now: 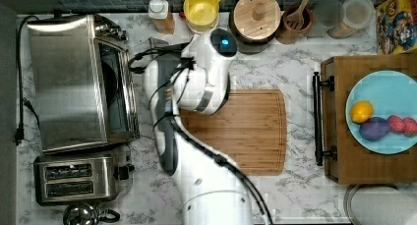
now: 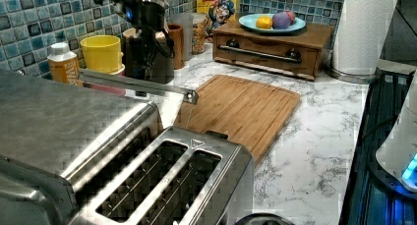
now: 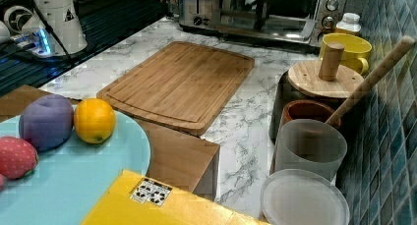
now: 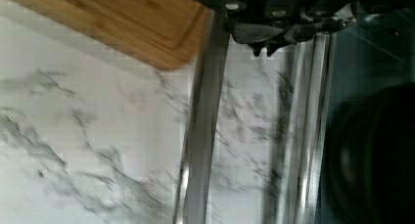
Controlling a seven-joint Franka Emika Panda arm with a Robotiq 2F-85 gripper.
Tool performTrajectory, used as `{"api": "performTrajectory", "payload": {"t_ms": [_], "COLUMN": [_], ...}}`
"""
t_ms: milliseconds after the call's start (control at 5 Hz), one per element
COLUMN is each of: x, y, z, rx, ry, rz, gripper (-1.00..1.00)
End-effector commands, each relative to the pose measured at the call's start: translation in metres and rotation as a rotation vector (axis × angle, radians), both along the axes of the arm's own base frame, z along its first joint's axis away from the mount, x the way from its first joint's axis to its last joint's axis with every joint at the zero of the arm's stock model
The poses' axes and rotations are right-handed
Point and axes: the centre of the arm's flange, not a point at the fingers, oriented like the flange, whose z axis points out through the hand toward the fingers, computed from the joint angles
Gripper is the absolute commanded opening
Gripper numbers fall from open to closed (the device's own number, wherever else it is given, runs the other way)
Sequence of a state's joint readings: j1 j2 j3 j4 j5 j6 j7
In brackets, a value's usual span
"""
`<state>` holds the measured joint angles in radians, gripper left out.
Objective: Close the oven.
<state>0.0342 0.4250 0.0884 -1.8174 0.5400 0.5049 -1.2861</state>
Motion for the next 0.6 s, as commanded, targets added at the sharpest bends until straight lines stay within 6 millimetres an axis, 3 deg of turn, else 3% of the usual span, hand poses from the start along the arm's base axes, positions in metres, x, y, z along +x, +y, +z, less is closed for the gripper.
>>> {"api": "performTrajectory", "payload": {"t_ms": [200, 400, 600], "x": [-0.049, -0.06, -0.059], "y": [0.209, 0.226, 0.242], "z": [0.106, 0.111, 0.107], "rx": [-0.21, -0.297, -0.366], "ry": [-0.261, -0.286, -0.286], "rz": [0.192, 0.199, 0.159], "gripper": [-1.0, -1.0, -1.0]}}
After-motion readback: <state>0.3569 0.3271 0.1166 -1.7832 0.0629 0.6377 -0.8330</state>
